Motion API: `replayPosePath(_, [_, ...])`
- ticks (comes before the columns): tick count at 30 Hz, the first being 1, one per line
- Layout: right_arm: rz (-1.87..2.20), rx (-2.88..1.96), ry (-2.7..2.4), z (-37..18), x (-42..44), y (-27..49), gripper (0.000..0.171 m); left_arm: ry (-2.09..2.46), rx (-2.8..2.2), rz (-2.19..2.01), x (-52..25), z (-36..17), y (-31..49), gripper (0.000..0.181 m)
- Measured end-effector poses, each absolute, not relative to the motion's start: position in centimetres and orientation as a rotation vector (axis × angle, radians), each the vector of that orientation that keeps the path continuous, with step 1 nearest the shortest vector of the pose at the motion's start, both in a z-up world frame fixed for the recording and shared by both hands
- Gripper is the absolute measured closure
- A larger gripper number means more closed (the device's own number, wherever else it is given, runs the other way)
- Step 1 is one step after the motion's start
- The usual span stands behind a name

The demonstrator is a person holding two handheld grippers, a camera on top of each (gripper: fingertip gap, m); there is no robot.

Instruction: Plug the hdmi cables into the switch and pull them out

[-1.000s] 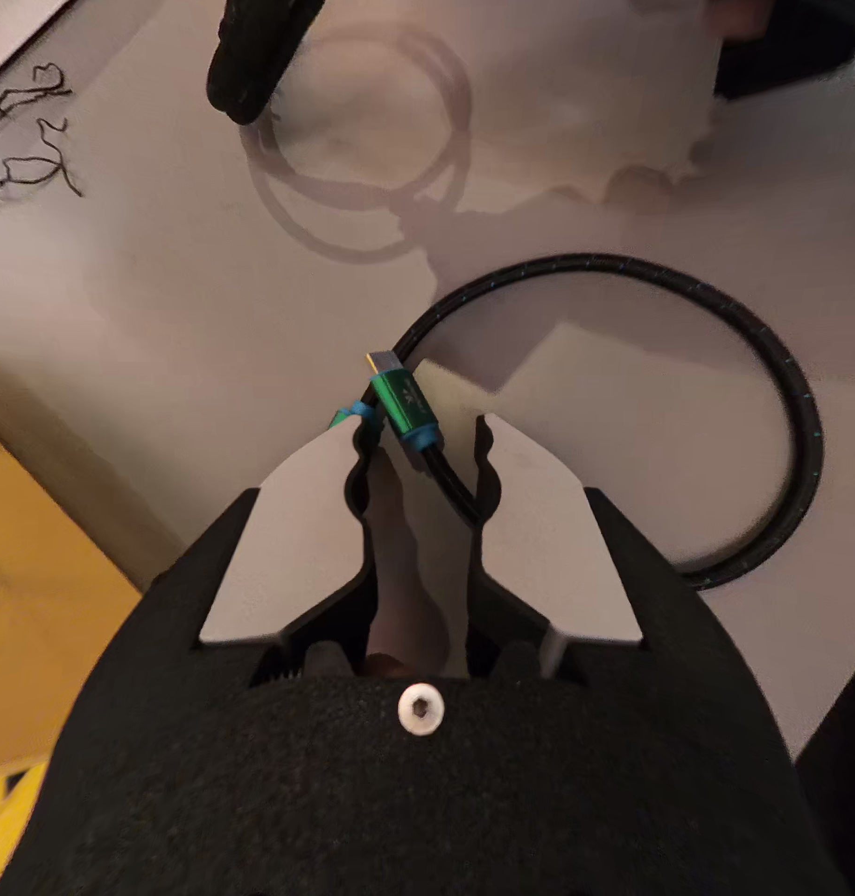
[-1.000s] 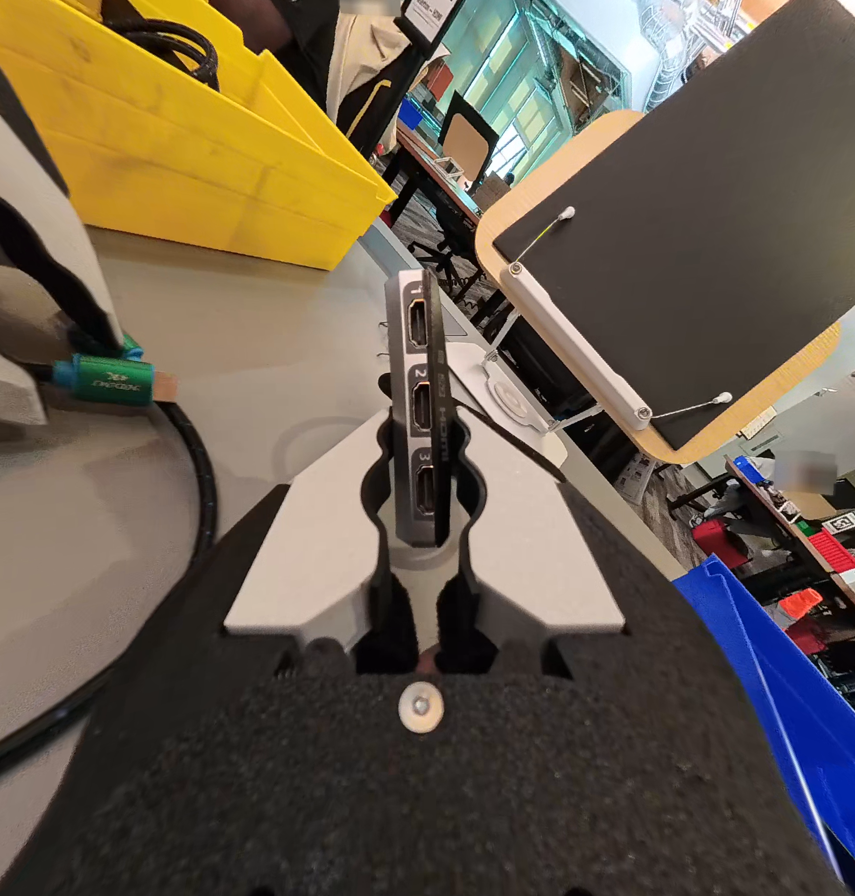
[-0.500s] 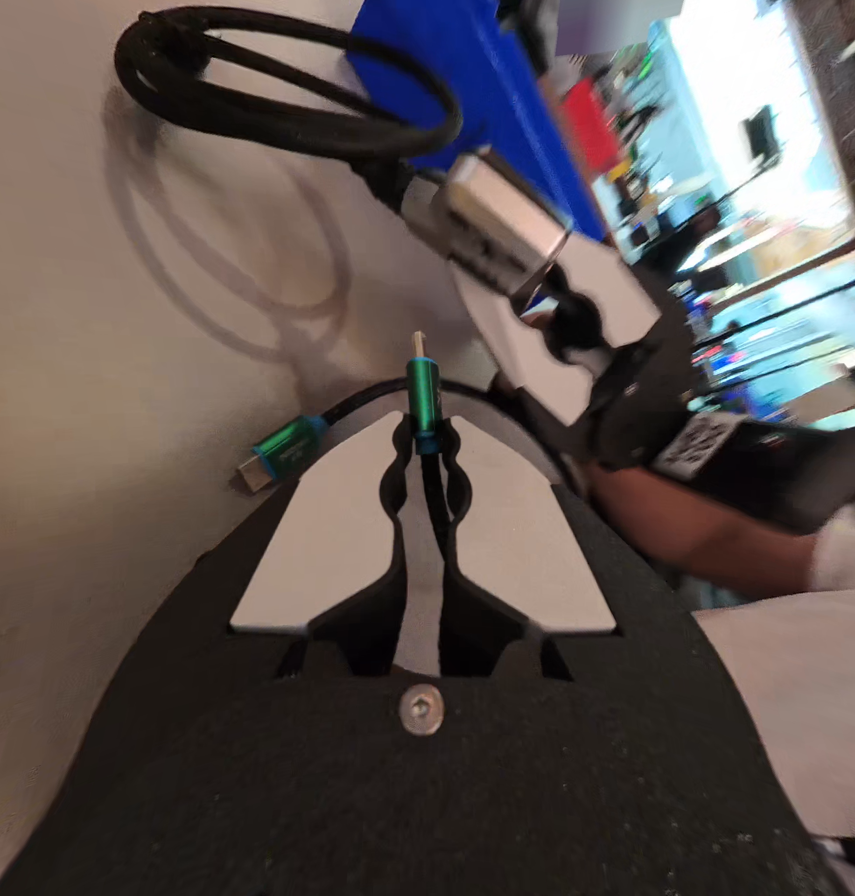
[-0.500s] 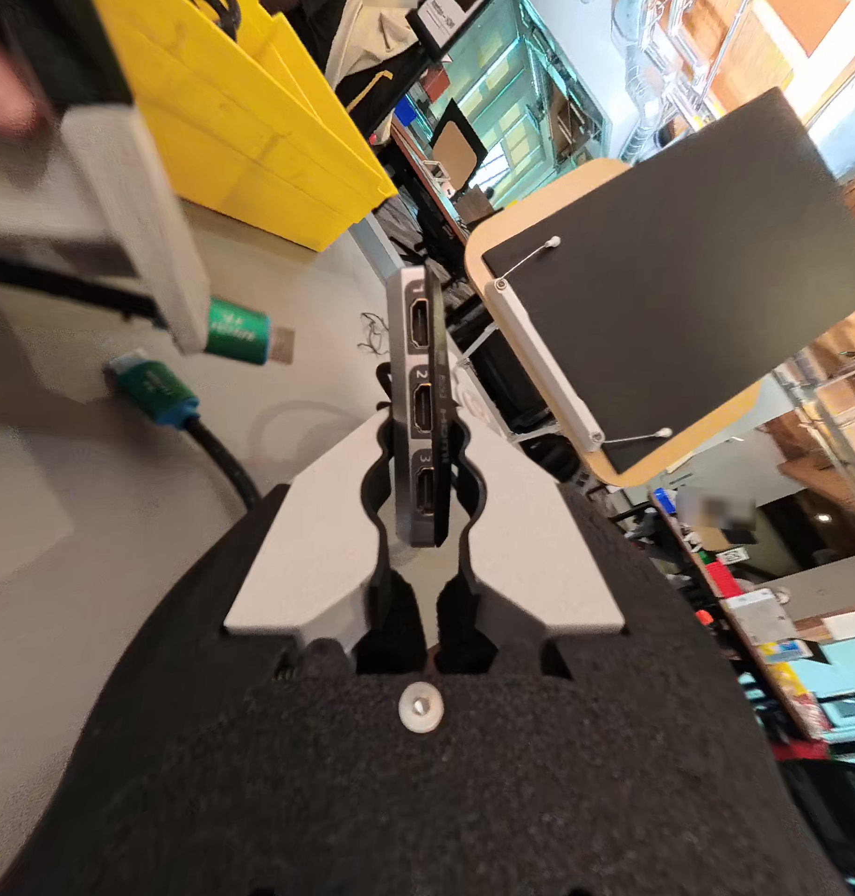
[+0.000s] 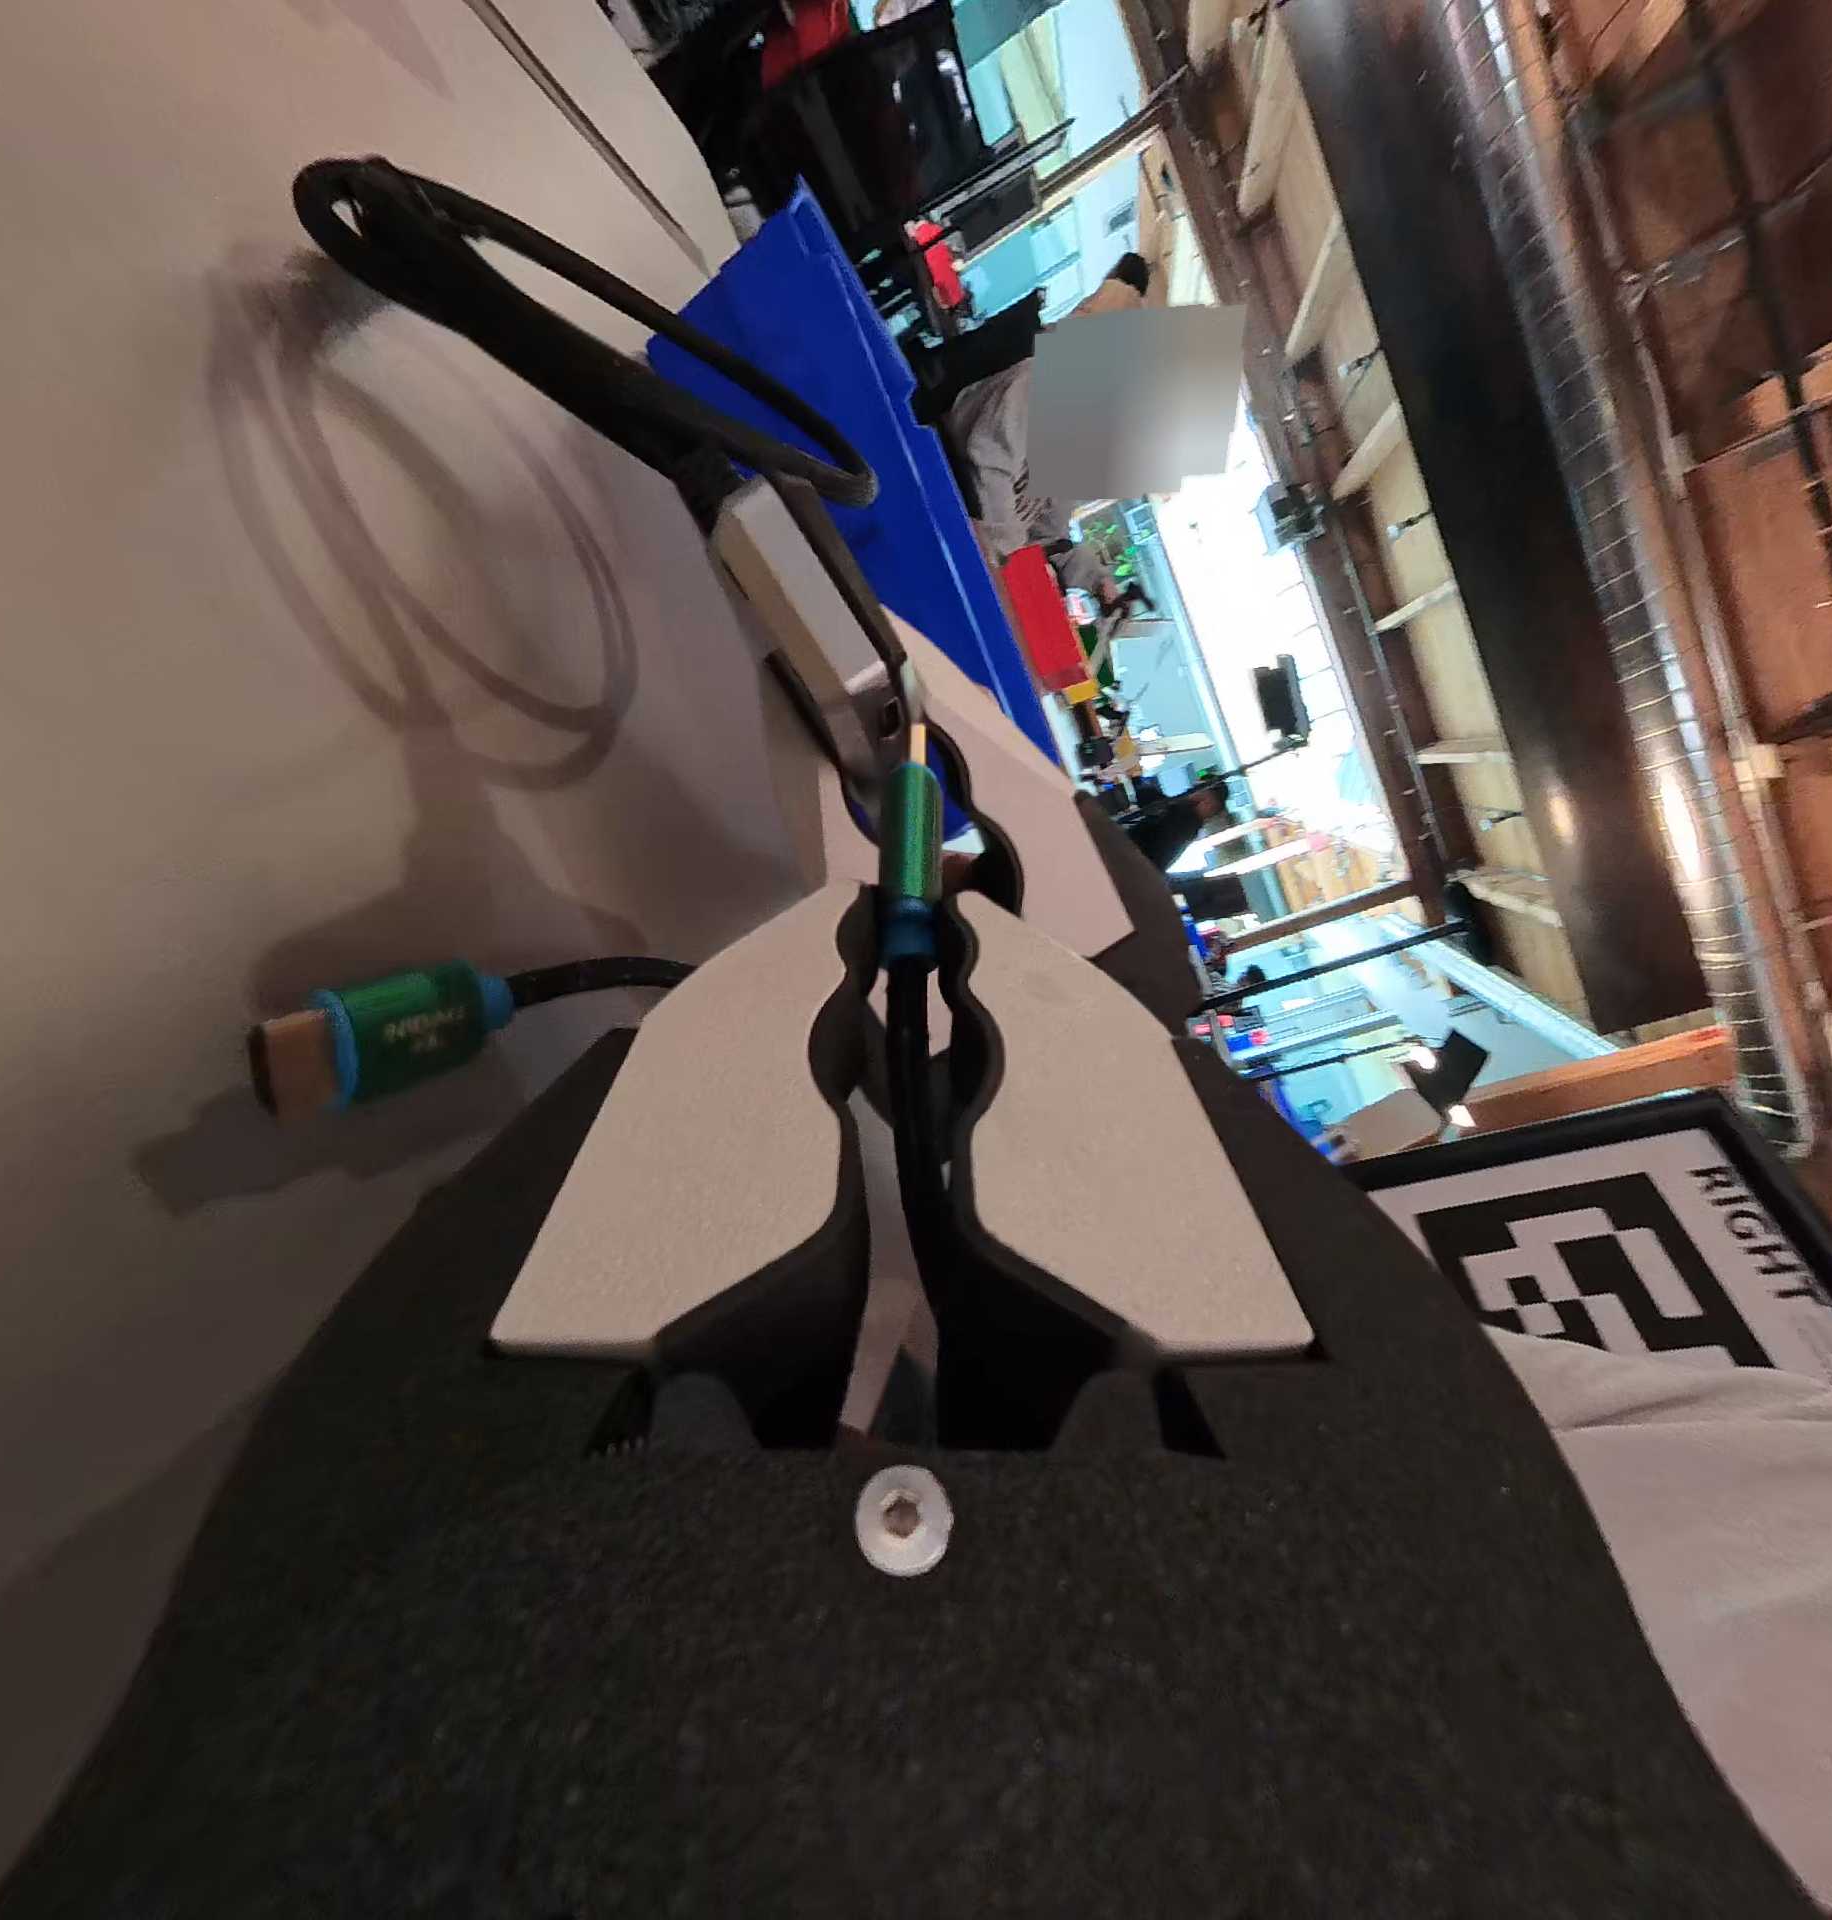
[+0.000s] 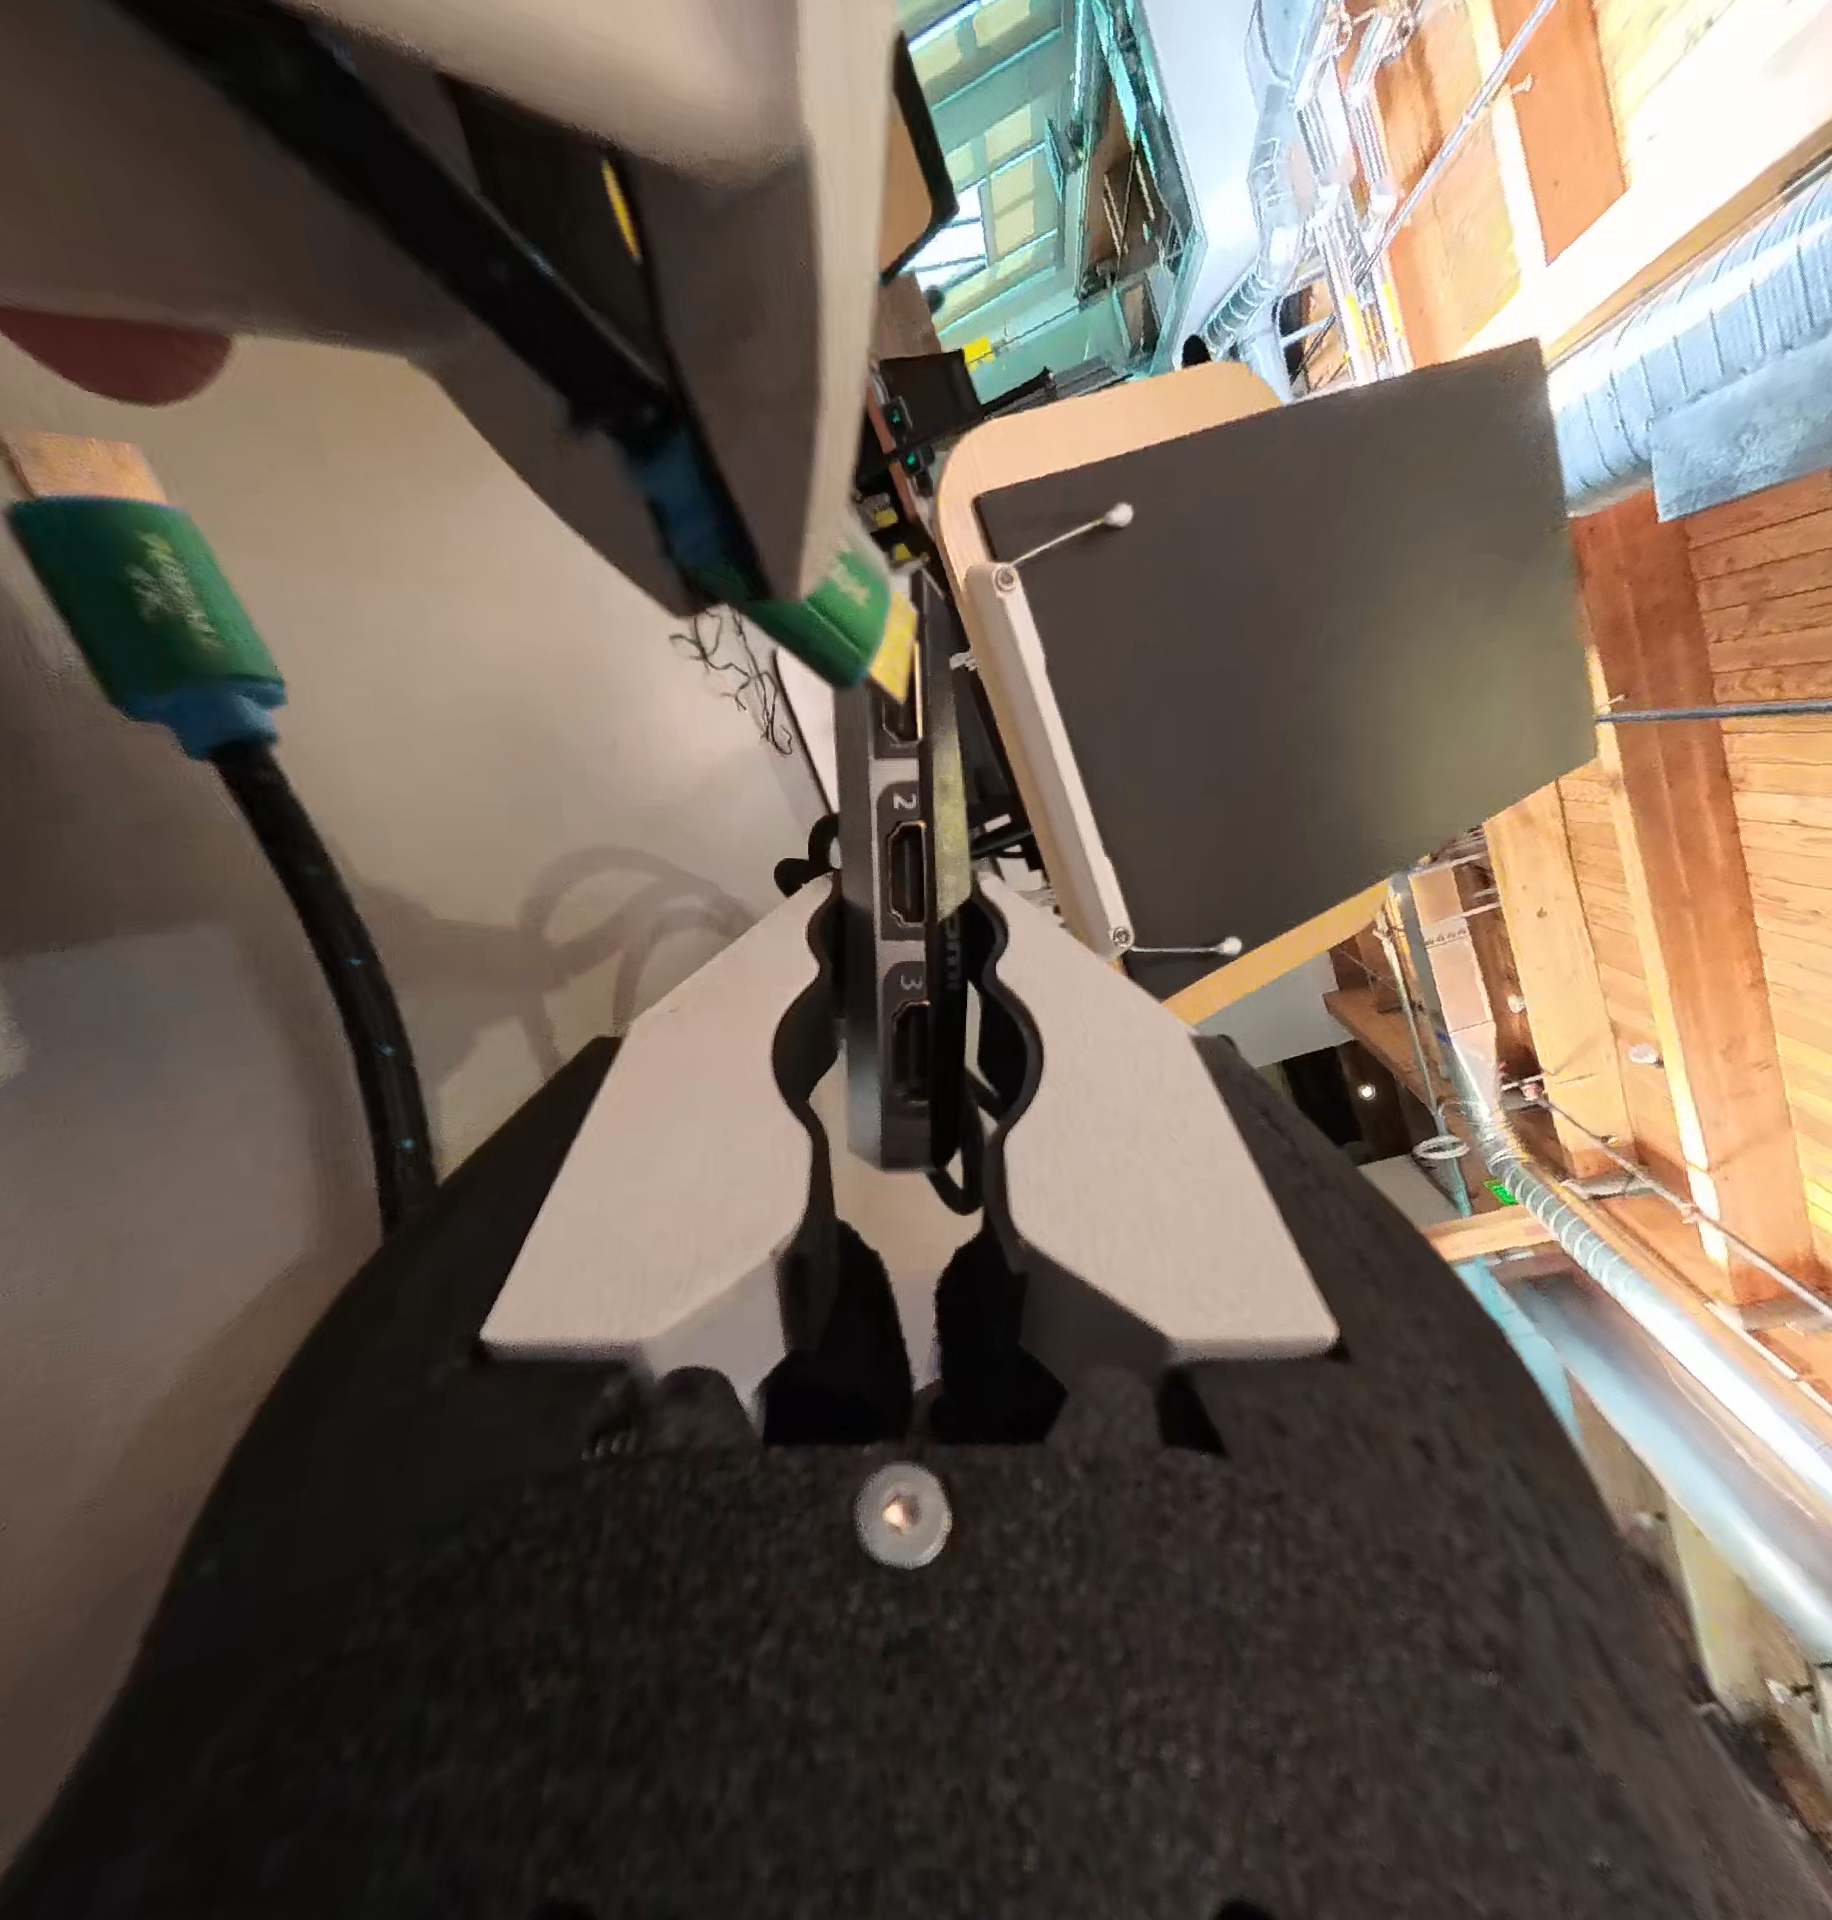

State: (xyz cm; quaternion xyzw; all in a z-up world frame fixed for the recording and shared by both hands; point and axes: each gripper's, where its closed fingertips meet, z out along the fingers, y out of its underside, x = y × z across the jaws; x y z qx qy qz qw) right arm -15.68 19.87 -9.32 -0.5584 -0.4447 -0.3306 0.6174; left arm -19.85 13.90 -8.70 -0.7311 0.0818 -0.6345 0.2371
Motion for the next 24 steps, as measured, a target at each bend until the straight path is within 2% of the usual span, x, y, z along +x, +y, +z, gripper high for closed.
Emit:
replayPosePath(9, [-0.794,-1.241,-0.984,-8.6,-15.9,19.6,0.151,0.006,-1.874,-1.94,-19.5,-8.4,14.3,0.171])
replayPosePath(24, [-0.894,-1.123,-0.999,-7.4,-16.7,18.9,0.151,-0.02,-1.867,-1.798,-20.3,-7.6,15.2,0.171])
